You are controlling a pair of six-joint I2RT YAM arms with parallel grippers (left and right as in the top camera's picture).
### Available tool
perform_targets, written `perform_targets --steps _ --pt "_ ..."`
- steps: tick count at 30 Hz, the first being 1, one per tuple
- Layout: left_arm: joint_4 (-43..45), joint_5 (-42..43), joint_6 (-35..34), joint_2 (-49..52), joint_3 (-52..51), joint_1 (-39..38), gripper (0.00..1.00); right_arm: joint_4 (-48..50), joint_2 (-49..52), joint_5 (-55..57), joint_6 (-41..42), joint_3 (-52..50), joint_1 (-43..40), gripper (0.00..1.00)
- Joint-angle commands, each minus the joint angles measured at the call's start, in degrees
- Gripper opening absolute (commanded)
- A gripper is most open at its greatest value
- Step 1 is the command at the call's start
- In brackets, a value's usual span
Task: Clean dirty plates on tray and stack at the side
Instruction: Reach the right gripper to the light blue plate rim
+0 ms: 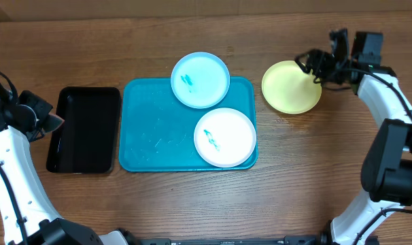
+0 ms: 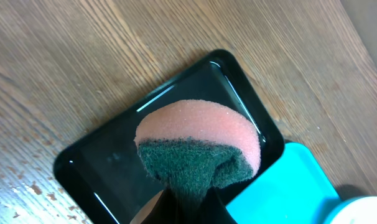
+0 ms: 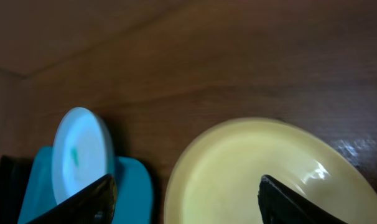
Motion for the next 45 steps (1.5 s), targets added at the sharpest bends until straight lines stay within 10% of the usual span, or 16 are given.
perform_targets --steps 1,12,30,38,45 --pt "0.24 2.91 -0.79 0.20 0.07 -0.48 0.04 3.30 -0.55 -1.42 0.39 1.49 6.05 0.84" --pt "0.28 2.86 0.61 0.20 0.07 -4.59 0.04 15.54 6.84 38.64 -7.98 1.49 30.27 0.86" --pt "0.50 2.86 1.84 0.20 0.07 -6.10 0.04 23.91 14.86 38.49 -11.67 1.49 32.20 0.69" --pt "0.48 2.86 1.84 0.20 0.07 -6.10 0.04 23.50 14.80 35.45 -10.67 2.21 32.30 0.25" --pt "0.48 2.86 1.84 0.20 0.07 -6.10 0.04 18.88 14.64 29.68 -10.58 3.74 32.89 0.10"
